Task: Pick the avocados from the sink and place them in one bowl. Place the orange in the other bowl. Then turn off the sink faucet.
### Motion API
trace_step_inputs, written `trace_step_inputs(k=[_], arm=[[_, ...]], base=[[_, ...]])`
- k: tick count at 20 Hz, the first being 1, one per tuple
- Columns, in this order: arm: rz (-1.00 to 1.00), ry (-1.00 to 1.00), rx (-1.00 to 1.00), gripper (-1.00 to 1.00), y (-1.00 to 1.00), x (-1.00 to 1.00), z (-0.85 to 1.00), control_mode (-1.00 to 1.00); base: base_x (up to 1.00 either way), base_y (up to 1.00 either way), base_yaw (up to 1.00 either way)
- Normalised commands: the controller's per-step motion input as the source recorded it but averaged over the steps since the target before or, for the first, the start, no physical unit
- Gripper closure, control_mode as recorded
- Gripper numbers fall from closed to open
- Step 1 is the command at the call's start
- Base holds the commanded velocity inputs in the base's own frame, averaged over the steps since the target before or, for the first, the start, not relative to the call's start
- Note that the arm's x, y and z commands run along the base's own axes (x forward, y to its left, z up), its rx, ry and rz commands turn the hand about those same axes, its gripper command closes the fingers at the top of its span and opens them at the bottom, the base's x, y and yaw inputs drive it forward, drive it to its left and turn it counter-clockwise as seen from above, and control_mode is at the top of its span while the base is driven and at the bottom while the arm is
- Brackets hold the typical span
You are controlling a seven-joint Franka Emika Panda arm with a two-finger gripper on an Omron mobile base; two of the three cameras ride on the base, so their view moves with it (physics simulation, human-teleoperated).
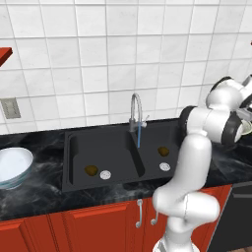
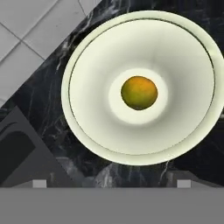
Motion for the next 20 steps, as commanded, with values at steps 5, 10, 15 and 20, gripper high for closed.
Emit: trace_step_inputs(k=[5, 10, 15, 20], arm=[[0.00, -0.17, -0.11, -1.00, 0.93, -0.46, 0.45, -1.00], [0.01, -0.07, -0.15, -1.00, 1.00, -0.41, 0.28, -1.00], [0.05, 0.00, -0.18, -1.00, 1.00, -0.19, 0.05, -1.00], [0.06, 0.00, -0.18, -1.00, 0.98, -0.06, -0.01, -1.00]], base=[[0.00, 0.00, 0.00], [0.00, 0.00, 0.00], [0.00, 0.00, 0.00], [0.00, 0.00, 0.00]])
